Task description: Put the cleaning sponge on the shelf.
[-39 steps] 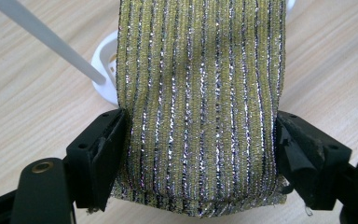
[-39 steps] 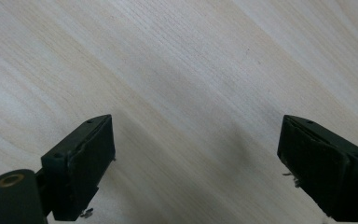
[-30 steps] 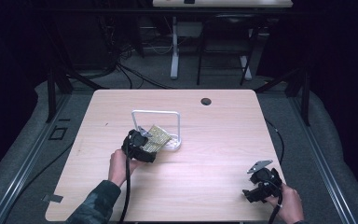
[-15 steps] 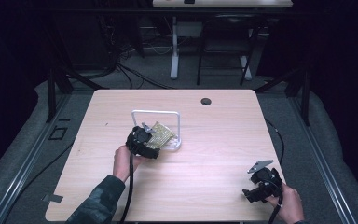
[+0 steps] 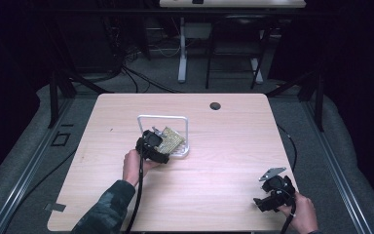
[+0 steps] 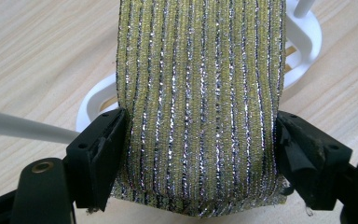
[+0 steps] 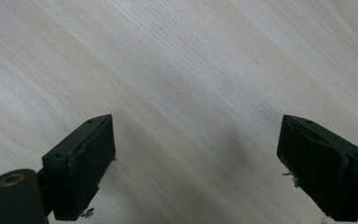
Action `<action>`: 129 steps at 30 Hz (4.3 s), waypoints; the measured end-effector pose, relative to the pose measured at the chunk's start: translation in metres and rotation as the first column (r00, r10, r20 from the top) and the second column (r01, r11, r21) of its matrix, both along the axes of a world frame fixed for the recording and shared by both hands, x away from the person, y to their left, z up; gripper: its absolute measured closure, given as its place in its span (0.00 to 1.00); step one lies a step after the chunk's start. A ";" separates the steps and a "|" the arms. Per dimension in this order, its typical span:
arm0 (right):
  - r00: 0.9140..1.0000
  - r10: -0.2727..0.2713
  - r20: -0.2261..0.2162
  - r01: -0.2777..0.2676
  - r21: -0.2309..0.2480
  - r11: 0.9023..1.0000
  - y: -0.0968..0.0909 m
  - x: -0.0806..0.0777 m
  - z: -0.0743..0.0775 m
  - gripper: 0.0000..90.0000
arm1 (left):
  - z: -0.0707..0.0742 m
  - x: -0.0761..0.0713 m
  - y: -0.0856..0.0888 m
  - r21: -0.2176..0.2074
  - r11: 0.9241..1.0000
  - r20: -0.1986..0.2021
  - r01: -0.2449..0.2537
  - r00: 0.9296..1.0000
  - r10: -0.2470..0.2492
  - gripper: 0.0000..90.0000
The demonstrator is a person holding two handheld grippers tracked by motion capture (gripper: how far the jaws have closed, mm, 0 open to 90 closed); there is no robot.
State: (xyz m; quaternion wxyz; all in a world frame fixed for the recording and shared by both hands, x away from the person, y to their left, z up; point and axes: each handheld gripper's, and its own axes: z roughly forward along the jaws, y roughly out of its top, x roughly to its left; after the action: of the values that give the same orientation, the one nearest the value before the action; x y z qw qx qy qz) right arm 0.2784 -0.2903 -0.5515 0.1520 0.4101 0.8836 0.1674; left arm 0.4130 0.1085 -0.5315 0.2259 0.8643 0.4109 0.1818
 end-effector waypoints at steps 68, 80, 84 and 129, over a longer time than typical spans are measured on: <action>1.000 0.003 -0.016 -0.003 0.002 1.000 0.000 -0.003 0.000 0.12 | 0.008 -0.001 -0.012 0.017 0.999 -0.006 0.047 0.999 -0.047 0.07; 1.000 0.002 -0.012 -0.002 0.003 1.000 0.000 -0.003 0.001 0.12 | 0.026 -0.023 -0.005 0.001 0.997 0.033 0.081 0.996 -0.081 0.07; 1.000 0.003 -0.010 -0.003 0.004 1.000 0.000 -0.003 0.001 0.12 | 0.033 -0.036 0.001 0.000 0.996 0.046 0.093 0.995 -0.093 0.06; 1.000 0.002 -0.015 -0.003 -0.006 1.000 0.001 -0.003 0.001 0.12 | -0.001 -0.142 0.100 0.011 0.999 -0.037 0.046 0.998 -0.045 0.00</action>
State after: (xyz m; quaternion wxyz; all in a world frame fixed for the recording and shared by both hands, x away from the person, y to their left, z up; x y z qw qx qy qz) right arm 0.2756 -0.2895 -0.5505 0.1465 0.4098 0.8857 0.1619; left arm 0.2707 0.2081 -0.5320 0.2172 0.8780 0.3941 0.1630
